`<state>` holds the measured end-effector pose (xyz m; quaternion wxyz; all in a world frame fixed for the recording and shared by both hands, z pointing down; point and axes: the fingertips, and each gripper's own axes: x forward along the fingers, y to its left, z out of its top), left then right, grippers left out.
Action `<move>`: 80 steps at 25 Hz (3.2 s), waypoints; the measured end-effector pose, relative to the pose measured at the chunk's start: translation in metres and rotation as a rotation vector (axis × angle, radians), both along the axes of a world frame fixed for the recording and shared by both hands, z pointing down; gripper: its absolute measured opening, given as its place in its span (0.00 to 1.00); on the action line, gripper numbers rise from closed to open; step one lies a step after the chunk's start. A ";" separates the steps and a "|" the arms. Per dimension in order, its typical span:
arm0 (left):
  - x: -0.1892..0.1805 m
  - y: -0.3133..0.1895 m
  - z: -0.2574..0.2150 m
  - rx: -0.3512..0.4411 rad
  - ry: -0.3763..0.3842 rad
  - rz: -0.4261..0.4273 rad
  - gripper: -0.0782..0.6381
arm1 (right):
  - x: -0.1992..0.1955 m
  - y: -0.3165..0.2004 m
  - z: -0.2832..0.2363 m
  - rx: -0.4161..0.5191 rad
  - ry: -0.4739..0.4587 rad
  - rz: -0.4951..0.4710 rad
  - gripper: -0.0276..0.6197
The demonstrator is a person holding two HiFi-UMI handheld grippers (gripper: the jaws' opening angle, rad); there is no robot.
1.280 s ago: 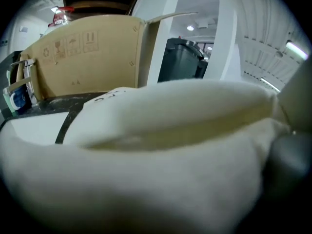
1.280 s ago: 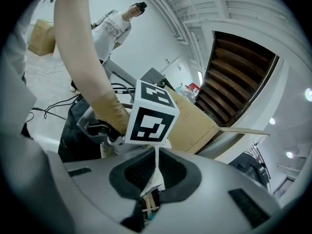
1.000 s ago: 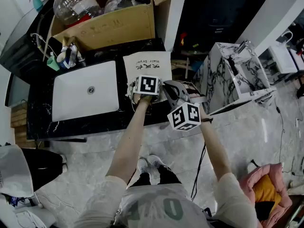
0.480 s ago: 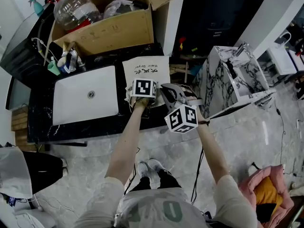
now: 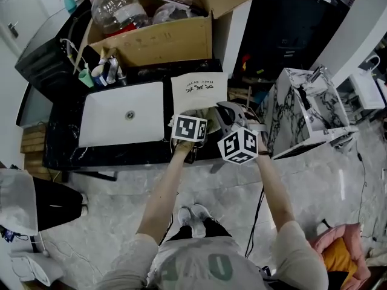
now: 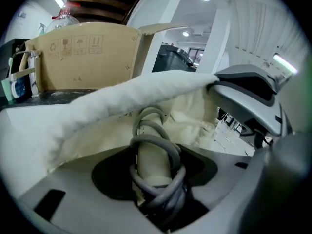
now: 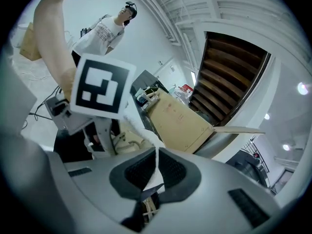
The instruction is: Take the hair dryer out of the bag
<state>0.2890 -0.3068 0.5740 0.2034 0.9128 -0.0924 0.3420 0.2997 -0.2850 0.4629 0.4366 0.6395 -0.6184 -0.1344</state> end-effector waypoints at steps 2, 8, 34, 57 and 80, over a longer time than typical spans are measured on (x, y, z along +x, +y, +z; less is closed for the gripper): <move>-0.013 0.011 -0.008 0.017 0.016 0.018 0.49 | -0.001 -0.001 -0.002 -0.004 0.010 0.008 0.11; -0.066 0.051 -0.025 0.041 0.069 0.050 0.49 | -0.003 0.004 -0.009 0.004 -0.007 0.028 0.11; -0.234 0.057 -0.183 0.303 0.568 -0.240 0.49 | -0.035 0.035 0.045 -0.144 -0.006 0.009 0.11; -0.330 -0.003 -0.279 0.678 0.723 -0.671 0.49 | -0.056 0.055 0.127 -0.366 0.023 -0.095 0.11; -0.349 -0.004 -0.289 0.710 0.723 -0.697 0.49 | -0.050 0.032 0.001 -0.058 -0.181 -0.032 0.30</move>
